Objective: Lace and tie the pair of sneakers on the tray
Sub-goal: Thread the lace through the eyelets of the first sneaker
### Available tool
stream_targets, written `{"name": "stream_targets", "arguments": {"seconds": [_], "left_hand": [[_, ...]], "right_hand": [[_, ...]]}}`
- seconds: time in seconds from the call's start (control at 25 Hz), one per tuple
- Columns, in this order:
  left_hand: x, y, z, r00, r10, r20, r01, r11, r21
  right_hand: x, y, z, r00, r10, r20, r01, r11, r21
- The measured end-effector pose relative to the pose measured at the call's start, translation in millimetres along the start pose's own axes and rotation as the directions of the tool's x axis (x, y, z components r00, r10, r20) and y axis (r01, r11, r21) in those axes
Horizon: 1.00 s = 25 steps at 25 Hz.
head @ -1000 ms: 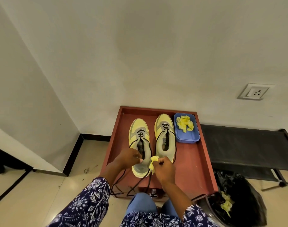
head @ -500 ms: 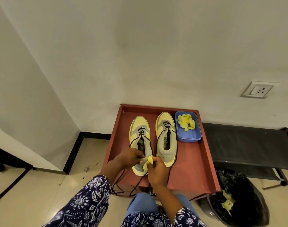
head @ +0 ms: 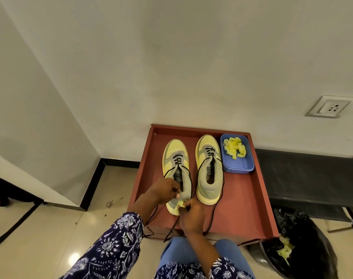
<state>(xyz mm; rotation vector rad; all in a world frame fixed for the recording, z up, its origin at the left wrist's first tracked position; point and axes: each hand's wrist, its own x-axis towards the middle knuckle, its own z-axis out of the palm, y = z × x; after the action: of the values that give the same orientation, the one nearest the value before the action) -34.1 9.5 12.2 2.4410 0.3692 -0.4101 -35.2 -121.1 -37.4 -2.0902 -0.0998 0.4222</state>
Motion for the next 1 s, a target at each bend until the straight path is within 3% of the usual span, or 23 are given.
{"name": "stream_targets", "arguments": {"seconds": [0.24, 0.44, 0.64, 0.8, 1.0], "left_hand": [[0.9, -1.3, 0.6, 1.000, -0.009, -0.014, 0.008, 0.998, -0.063], [1.0, -2.9, 3.3, 1.000, -0.021, -0.018, 0.019, 0.994, -0.104], [3.0, -4.7, 1.4, 1.000, -0.015, -0.014, 0.014, 0.996, -0.083], [3.7, -6.1, 4.1, 1.000, -0.011, -0.002, 0.011, 0.997, -0.079], [3.4, -7.5, 4.1, 1.000, -0.028, 0.002, 0.028, 0.998, -0.063]], "right_hand": [[-3.7, -4.1, -3.8, 0.997, -0.079, -0.019, 0.079, 0.997, -0.007], [-3.8, 10.1, 0.3, 0.999, 0.049, 0.010, -0.049, 0.998, -0.036], [-5.2, -7.4, -0.7, 0.999, -0.041, -0.032, 0.044, 0.996, 0.083], [-2.9, -3.8, -0.1, 0.998, 0.034, -0.058, -0.027, 0.991, 0.131], [1.7, 0.5, 0.3, 0.999, 0.048, 0.004, -0.048, 0.993, 0.106]]}}
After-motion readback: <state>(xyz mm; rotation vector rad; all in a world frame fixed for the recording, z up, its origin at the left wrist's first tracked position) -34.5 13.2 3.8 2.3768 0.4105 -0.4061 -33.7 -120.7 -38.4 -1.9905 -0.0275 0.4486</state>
